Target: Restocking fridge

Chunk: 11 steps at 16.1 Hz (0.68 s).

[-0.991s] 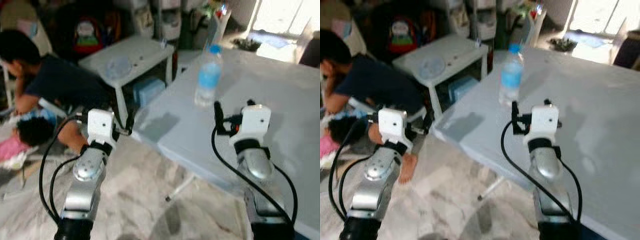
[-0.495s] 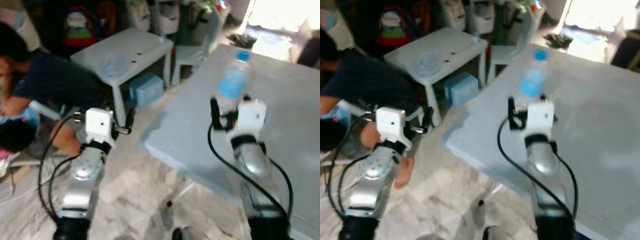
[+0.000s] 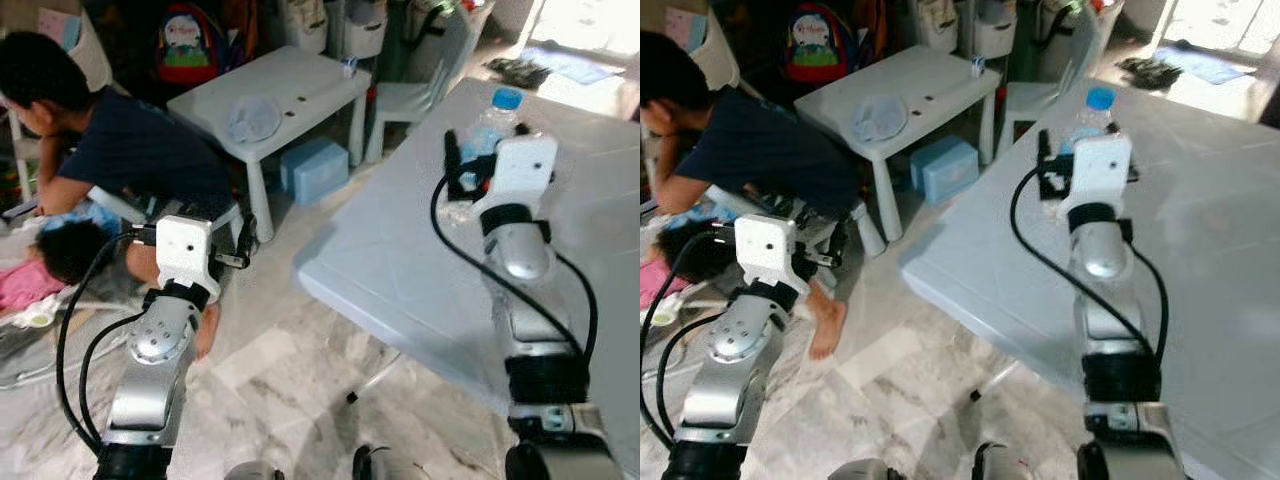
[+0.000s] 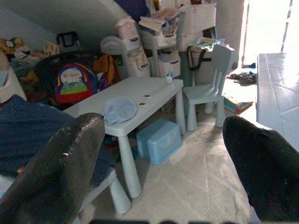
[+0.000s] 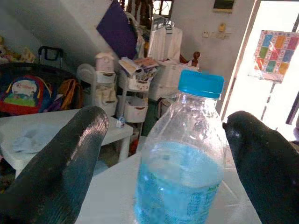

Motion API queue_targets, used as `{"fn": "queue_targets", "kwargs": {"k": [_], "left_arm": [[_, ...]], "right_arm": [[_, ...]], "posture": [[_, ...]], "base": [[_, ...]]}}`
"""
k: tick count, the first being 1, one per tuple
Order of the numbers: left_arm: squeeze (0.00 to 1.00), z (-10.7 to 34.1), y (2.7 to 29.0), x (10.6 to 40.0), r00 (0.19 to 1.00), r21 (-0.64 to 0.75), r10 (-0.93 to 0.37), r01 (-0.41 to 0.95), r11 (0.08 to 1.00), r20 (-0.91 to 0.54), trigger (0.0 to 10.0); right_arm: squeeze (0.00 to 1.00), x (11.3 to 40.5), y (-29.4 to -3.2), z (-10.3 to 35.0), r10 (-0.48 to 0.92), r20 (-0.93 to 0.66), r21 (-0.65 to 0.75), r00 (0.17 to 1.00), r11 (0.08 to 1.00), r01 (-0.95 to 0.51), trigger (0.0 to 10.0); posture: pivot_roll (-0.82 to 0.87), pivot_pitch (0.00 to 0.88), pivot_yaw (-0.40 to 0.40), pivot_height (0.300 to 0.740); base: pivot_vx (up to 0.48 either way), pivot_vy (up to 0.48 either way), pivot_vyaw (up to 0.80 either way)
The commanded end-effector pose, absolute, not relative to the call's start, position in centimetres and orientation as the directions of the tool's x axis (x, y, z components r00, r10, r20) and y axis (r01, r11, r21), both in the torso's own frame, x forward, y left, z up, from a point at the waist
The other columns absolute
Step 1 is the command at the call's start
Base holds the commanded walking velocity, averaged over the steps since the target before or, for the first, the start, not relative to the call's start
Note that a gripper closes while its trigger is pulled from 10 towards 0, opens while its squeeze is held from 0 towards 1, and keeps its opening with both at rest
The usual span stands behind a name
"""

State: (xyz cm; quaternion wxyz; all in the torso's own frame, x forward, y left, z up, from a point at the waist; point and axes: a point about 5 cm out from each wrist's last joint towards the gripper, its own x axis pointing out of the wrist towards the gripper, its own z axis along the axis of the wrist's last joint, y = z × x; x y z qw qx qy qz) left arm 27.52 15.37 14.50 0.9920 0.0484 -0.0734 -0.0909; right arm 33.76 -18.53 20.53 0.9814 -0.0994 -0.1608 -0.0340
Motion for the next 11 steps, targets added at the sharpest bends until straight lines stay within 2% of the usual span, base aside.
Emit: {"fn": "queue_targets", "kwargs": {"k": [1,11], "left_arm": [[0.0,14.9,15.7,27.3,0.972,0.123,-0.191,0.174,0.977,0.138,10.0],[0.0,15.4,15.9,26.9,0.97,0.147,-0.215,0.198,0.969,0.109,10.0]], "right_arm": [[0.0,34.1,-18.7,21.2,-0.045,0.35,-0.177,0.936,0.978,0.113,10.0],[0.0,36.0,-19.9,24.3,-0.075,0.439,-0.209,0.895,0.961,0.183,10.0]], "posture": [[0.1,0.116,0.056,0.74],[0.12,0.136,0.076,0.74]], "base": [[0.0,0.0,0.0],[0.0,0.0,0.0]]}}
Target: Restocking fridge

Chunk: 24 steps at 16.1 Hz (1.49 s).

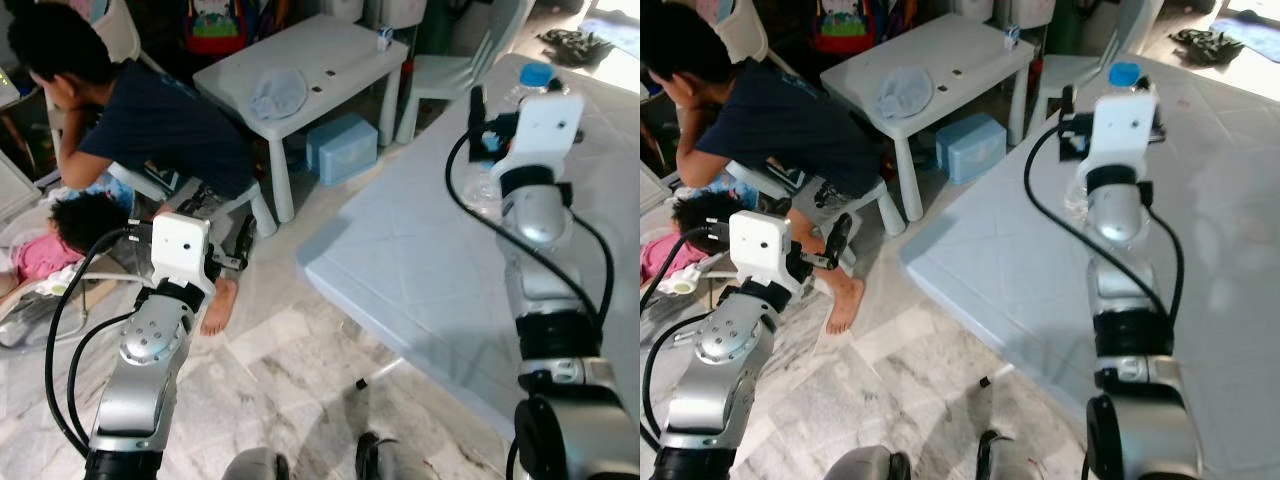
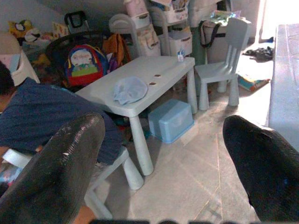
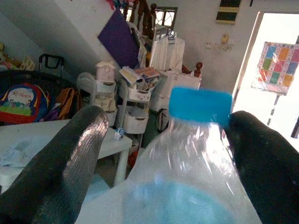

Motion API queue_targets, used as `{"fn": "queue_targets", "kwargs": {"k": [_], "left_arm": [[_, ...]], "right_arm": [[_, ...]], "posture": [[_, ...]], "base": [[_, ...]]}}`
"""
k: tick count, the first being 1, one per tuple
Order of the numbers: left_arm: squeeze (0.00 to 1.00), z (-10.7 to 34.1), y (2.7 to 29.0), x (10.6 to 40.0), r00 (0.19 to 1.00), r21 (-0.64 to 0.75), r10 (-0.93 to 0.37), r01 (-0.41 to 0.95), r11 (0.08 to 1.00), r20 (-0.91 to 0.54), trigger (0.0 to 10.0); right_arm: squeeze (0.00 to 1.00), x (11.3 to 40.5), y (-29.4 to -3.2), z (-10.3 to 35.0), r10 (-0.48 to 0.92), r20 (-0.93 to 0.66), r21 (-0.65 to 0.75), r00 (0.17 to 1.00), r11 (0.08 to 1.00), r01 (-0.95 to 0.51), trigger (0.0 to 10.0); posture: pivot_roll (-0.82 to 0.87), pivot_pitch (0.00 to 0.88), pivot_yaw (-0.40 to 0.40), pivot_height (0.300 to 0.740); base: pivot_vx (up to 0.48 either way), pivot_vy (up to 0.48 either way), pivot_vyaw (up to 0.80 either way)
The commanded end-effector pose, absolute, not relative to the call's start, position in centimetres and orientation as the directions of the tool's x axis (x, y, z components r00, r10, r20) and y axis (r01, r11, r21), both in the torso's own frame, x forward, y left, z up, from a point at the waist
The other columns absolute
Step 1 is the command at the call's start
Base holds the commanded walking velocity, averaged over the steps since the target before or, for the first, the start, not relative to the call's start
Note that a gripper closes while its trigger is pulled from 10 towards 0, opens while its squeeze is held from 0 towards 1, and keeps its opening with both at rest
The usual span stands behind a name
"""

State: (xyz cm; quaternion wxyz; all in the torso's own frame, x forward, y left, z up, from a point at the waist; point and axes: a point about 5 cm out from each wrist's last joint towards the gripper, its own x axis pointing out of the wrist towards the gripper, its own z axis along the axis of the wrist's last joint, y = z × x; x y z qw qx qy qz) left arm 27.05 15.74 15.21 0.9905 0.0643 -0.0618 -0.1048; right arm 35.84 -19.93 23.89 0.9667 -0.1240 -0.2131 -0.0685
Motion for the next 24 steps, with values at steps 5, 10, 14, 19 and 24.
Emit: {"fn": "queue_targets", "kwargs": {"k": [5,10,14,19,24], "left_arm": [[0.0,15.4,15.8,27.0,0.969,0.145,-0.225,0.21,0.967,0.1,10.0],[0.0,15.0,15.4,27.1,0.966,0.141,-0.247,0.234,0.962,0.081,10.0],[0.0,14.7,14.9,27.1,0.961,0.136,-0.269,0.258,0.956,0.066,10.0],[0.0,14.5,14.7,27.3,0.959,0.139,-0.277,0.267,0.954,0.059,10.0],[0.0,13.6,14.3,27.8,0.972,0.15,-0.232,0.227,0.962,0.018,10.0]], "right_arm": [[0.0,36.8,-20.2,25.6,-0.063,0.421,-0.238,0.905,0.955,0.177,10.0],[0.0,36.4,-20.8,26.2,-0.096,0.358,-0.249,0.929,0.949,0.194,0.0],[0.0,36.1,-20.9,24.9,-0.127,0.291,-0.219,0.948,0.956,0.196,0.2],[0.0,35.5,-21.0,24.9,-0.125,0.254,-0.236,0.959,0.954,0.186,0.6],[0.0,34.3,-20.2,24.3,-0.088,0.236,-0.216,0.968,0.966,0.14,0.4]], "posture": [[0.12,0.132,0.072,0.74],[0.1,0.123,0.067,0.74],[0.1,0.119,0.067,0.74],[0.09,0.104,0.056,0.74],[0.07,0.08,0.048,0.74]], "base": [[0.0,0.0,0.0],[0.0,0.0,0.0],[0.0,0.0,0.0],[0.0,0.0,0.0],[0.0,0.0,0.0]]}}
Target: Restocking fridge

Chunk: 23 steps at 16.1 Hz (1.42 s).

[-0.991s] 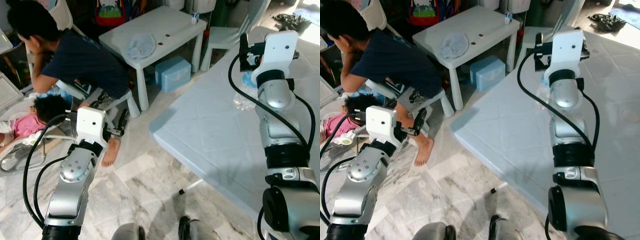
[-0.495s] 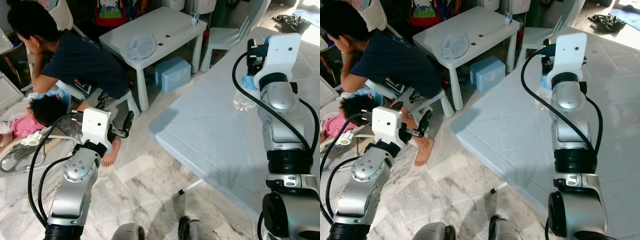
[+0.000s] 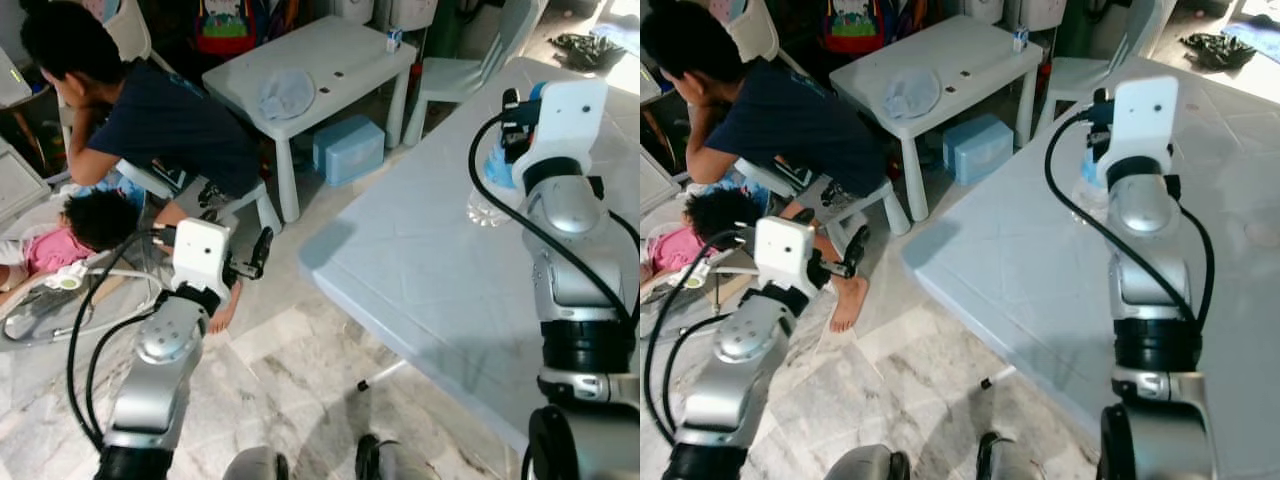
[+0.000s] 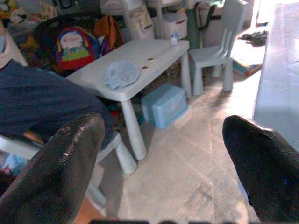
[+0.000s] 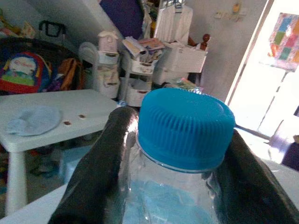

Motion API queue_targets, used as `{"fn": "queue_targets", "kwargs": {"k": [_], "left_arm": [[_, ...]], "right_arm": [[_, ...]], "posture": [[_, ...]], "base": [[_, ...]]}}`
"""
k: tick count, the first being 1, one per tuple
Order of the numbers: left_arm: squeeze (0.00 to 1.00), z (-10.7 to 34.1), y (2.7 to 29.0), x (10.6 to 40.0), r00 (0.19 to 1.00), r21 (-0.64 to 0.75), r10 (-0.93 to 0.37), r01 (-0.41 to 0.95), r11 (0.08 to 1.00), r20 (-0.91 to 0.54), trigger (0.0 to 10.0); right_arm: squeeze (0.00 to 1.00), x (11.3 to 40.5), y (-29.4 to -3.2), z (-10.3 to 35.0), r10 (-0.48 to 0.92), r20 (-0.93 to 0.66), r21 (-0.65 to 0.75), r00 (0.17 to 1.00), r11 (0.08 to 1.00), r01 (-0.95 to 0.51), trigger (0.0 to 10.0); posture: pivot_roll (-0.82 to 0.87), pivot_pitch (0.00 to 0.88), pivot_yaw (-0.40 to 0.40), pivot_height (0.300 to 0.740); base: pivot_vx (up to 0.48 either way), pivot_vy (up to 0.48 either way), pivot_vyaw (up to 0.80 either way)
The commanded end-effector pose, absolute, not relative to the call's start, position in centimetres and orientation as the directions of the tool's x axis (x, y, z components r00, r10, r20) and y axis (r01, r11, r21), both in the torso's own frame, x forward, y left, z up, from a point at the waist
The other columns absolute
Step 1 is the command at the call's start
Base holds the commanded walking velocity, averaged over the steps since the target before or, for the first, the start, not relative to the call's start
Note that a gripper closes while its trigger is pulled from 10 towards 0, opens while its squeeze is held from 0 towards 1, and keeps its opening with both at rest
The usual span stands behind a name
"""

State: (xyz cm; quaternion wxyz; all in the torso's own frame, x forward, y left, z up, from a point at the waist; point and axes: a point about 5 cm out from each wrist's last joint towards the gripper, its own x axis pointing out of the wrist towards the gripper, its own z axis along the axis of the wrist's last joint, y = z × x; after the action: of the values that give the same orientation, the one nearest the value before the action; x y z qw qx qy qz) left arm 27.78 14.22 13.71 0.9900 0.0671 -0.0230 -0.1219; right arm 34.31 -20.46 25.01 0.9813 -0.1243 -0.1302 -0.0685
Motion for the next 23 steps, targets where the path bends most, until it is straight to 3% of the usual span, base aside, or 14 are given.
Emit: {"fn": "queue_targets", "kwargs": {"k": [1,2,3,7,14,23], "left_arm": [[0.0,13.7,14.3,28.1,0.975,0.151,-0.22,0.213,0.965,0.026,10.0],[0.0,13.8,14.3,28.2,0.976,0.149,-0.215,0.208,0.967,0.032,10.0],[0.0,13.8,14.3,28.3,0.977,0.143,-0.208,0.201,0.969,0.037,10.0],[0.0,13.8,14.3,28.5,0.982,0.124,-0.181,0.174,0.977,0.051,10.0],[0.0,14.9,15.1,29.7,0.985,0.124,-0.141,0.129,0.984,0.097,10.0],[0.0,13.9,14.8,29.3,0.986,0.124,-0.142,0.13,0.984,0.092,10.0]], "right_arm": [[0.0,33.9,-19.1,24.6,-0.046,0.264,-0.178,0.964,0.979,0.095,3.3],[0.0,33.7,-18.4,24.7,-0.016,0.275,-0.155,0.961,0.986,0.061,4.9],[0.0,33.3,-17.5,24.6,0.024,0.287,-0.123,0.958,0.992,0.012,10.0],[0.0,31.6,-13.8,24.0,0.164,0.309,-0.04,0.937,0.986,-0.16,10.0],[0.0,31.0,-14.1,20.2,0.155,0.241,-0.041,0.958,0.988,-0.149,10.0],[0.0,30.7,-12.2,18.7,0.251,0.25,-0.092,0.935,0.968,-0.235,10.0]], "posture": [[0.08,0.068,0.044,0.74],[0.08,0.065,0.042,0.74],[0.08,0.052,0.037,0.74],[0.07,0.029,0.018,0.74],[0.07,0.012,0.034,0.74],[0.08,0.0,-0.008,0.74]], "base": [[0.0,0.0,0.0],[0.0,0.0,0.0],[0.0,0.0,0.0],[-0.222,0.0,0.0],[-0.331,0.0,0.0],[-0.293,0.0,0.76]]}}
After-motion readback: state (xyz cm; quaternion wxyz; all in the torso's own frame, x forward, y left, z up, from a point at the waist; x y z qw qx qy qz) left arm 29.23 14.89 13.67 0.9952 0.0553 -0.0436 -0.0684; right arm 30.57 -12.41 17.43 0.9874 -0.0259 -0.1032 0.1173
